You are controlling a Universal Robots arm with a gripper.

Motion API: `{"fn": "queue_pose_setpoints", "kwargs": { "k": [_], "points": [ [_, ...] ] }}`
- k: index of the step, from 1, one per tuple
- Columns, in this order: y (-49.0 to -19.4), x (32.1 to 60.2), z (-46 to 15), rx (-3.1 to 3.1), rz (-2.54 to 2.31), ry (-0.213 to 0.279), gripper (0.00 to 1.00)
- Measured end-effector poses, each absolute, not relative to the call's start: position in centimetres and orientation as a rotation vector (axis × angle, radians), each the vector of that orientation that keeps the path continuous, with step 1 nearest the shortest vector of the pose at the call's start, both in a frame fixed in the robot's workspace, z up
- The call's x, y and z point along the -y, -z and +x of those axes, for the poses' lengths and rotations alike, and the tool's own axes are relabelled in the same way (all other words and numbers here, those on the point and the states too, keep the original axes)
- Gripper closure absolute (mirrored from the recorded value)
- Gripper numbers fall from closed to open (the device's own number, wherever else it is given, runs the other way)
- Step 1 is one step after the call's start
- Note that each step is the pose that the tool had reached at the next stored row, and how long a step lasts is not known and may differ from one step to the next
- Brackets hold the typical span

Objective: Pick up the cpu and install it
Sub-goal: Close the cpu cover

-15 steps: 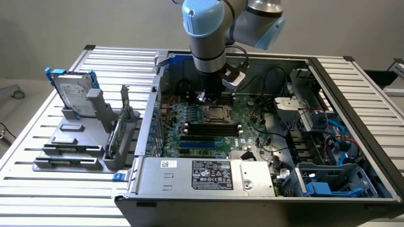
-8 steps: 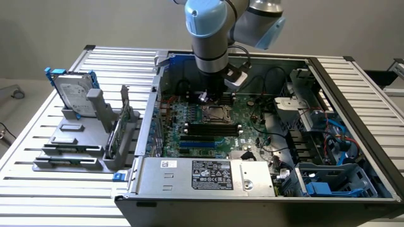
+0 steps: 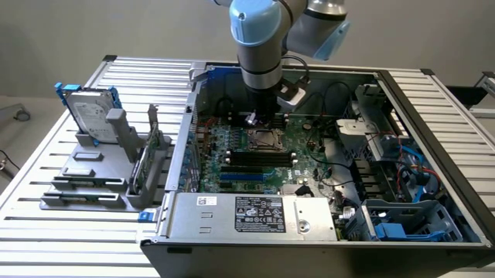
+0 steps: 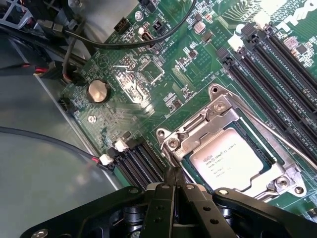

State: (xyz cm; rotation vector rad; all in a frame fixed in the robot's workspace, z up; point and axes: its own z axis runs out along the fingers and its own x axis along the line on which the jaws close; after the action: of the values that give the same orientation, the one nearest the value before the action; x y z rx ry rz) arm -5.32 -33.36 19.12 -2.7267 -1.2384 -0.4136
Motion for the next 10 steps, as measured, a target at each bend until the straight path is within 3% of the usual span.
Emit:
{"fn": "queue_pose_setpoints", "kwargs": {
  "k": [10],
  "points": [
    [-19.12,33.36,-5.05,1.238,-2.727,0.414,0.89]
  ]
}}
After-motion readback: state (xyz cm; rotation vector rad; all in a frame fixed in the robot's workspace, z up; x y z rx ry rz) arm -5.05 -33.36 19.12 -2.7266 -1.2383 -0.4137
